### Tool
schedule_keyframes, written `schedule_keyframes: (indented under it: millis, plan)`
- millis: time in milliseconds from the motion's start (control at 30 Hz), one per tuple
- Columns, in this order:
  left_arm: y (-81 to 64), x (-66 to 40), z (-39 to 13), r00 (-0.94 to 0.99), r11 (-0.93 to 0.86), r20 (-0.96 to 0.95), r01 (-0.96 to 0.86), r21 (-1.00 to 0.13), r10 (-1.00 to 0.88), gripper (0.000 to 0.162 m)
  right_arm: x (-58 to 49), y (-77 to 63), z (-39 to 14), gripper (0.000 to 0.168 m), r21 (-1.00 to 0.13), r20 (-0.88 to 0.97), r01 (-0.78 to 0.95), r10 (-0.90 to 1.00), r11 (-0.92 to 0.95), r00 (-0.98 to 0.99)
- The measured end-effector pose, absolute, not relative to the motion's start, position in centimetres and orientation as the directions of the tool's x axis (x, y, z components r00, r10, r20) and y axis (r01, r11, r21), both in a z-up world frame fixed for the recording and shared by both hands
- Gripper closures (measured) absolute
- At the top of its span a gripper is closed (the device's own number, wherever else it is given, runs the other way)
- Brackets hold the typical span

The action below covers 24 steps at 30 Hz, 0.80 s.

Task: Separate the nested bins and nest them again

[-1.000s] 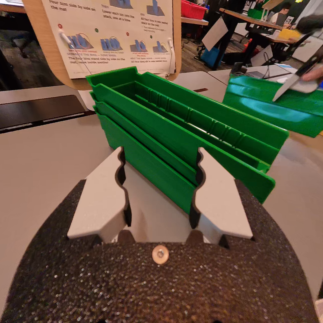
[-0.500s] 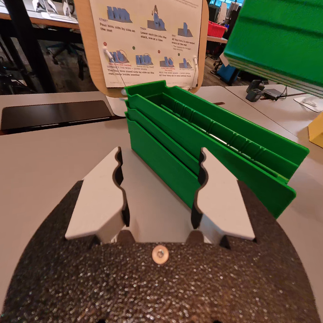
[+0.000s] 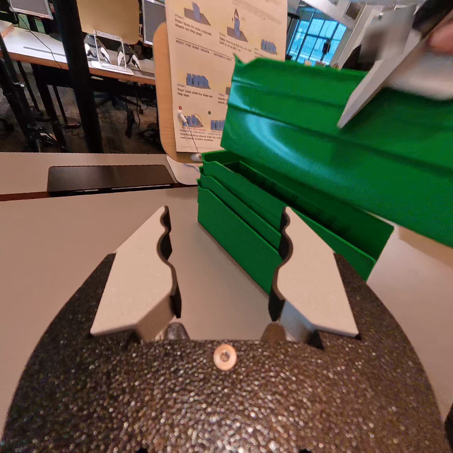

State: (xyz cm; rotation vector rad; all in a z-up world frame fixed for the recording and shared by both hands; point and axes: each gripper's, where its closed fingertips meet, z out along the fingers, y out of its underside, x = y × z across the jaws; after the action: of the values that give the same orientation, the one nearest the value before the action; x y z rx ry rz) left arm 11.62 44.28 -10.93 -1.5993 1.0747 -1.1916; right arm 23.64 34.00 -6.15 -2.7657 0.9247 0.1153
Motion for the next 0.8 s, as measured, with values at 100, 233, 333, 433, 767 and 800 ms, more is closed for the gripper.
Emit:
schedule_keyframes:
  millis: [100,233,333,433,767,800]
  plan:
    - [45.0,10.8,-10.7,0.180,-0.303,0.278,-0.128,-0.945,-0.944,0.074,24.0,34.5,-7.6,0.063,-0.206,-0.101,-0.591,-0.584,-0.780,0.805]
    - [45.6,10.5,-10.8,0.204,-0.299,0.269,-0.139,-0.944,-0.941,0.074,24.7,35.3,-8.9,0.062,-0.215,-0.124,-0.621,-0.609,-0.754,0.783]
    - [45.4,10.5,-10.5,0.197,-0.292,0.264,-0.130,-0.947,-0.944,0.074,26.0,34.7,-9.6,0.062,-0.212,-0.079,-0.640,-0.639,-0.739,0.765]
    - [45.2,10.7,-10.7,0.189,-0.293,0.265,-0.140,-0.946,-0.946,0.074,26.1,34.9,-10.5,0.061,-0.224,-0.106,-0.655,-0.650,-0.722,0.753]
    - [44.4,11.1,-10.9,0.176,-0.279,0.250,-0.163,-0.946,-0.952,0.074,26.2,35.7,-12.2,0.063,-0.301,-0.103,-0.654,-0.658,-0.694,0.746]
    - [44.3,11.2,-10.9,0.175,-0.276,0.248,-0.164,-0.947,-0.953,0.074,26.3,35.8,-12.2,0.063,-0.314,-0.099,-0.653,-0.660,-0.689,0.745]
